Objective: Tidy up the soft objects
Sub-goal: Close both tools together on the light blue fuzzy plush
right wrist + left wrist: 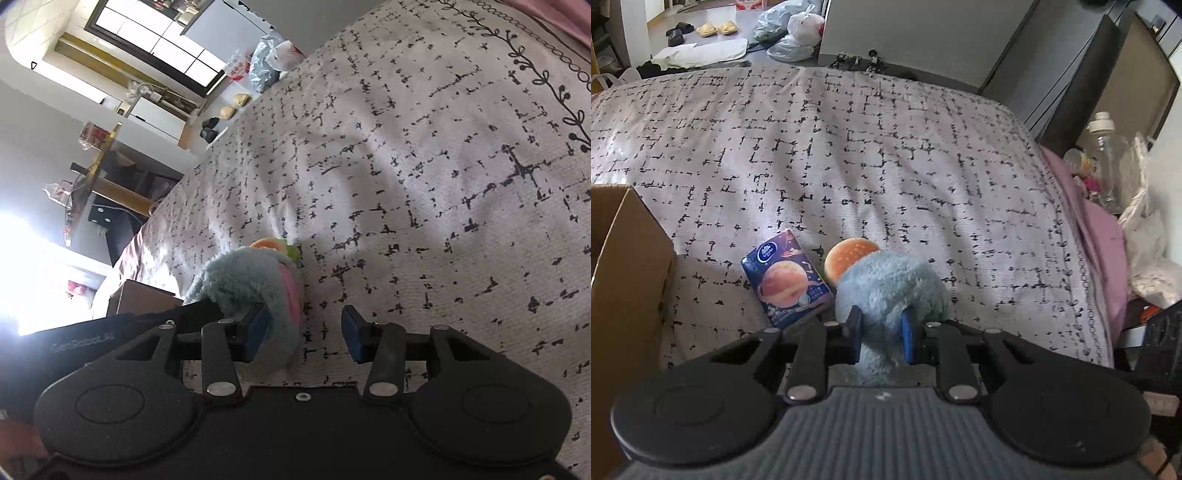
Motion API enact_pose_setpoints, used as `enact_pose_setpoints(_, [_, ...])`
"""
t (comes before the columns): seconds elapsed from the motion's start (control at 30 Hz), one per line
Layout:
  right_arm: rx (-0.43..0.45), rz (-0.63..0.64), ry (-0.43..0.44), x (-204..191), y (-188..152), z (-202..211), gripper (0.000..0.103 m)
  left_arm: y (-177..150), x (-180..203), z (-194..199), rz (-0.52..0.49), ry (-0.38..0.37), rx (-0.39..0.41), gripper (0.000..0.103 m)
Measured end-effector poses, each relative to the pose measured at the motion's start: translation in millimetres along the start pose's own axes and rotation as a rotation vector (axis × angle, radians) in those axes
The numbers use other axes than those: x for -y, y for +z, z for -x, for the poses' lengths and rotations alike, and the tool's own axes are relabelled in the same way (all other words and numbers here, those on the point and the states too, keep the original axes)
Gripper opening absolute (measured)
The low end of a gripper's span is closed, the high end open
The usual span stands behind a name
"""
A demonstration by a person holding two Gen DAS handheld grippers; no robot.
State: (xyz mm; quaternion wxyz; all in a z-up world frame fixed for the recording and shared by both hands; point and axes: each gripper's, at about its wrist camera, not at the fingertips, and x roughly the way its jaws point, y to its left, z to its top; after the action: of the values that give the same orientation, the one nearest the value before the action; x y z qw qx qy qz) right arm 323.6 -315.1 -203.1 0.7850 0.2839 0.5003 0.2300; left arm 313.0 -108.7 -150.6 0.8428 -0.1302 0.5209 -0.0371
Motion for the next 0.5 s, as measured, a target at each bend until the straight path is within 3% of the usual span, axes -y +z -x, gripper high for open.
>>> enact_pose_setpoints(0.37, [-0.02,0.003,0.049,-6,-4,-1,0.044,-8,-5,9,0.024,-0.068,-0.011,0.02])
enact_pose_setpoints(0.43, [-0.042,0.018,0.058,-9,-6,-4,0.025,-9,-5,6,0.026,-0.063,-0.019,0.019])
enact_pose_setpoints(0.5, [-0.05,0.028,0.056,-9,-8,-5,0.016,-11,-7,5,0.037,-0.053,-0.022,0.019])
